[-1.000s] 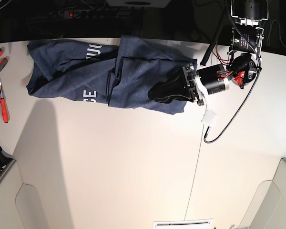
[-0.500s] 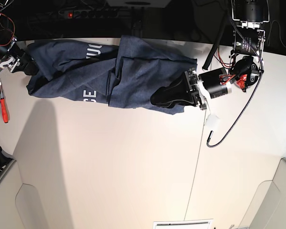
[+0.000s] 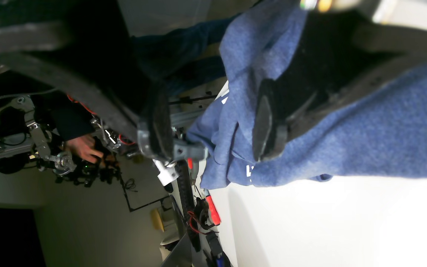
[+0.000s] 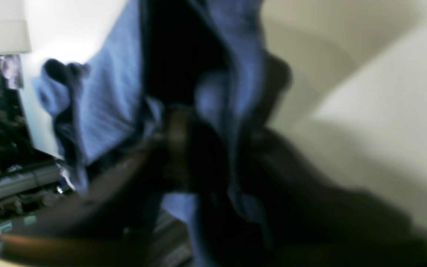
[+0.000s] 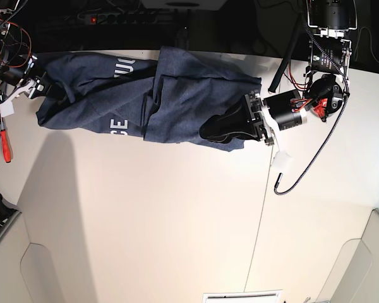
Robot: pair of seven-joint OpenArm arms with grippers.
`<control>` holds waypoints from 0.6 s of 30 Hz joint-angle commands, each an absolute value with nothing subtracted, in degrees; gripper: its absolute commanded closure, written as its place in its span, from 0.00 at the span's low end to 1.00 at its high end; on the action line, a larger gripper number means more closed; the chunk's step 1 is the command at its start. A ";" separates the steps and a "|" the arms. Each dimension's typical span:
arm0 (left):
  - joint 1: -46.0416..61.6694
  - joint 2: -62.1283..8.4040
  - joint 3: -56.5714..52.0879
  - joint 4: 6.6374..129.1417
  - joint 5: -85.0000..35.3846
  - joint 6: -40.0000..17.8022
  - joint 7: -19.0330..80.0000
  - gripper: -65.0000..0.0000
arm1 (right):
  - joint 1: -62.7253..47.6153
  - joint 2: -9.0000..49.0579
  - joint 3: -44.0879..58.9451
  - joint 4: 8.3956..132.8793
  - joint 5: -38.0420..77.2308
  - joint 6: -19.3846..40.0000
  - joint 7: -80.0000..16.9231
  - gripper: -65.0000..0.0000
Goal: Layout the t-shirt on the table in an organized manner, then fold the t-shirt properly
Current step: 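Grasp the folded bundle with both grippers and fold it over again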
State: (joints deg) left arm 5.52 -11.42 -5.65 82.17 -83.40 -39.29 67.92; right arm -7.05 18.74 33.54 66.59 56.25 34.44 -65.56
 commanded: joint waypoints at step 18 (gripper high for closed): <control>12.91 -17.41 -20.53 81.58 -52.27 -40.00 52.36 1.00 | -5.13 9.17 32.47 86.37 69.01 34.52 -73.23 1.00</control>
State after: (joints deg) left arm 13.28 -16.73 -20.36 80.88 -50.74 -39.42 53.06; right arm -5.67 8.64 32.32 85.52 67.09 34.28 -73.60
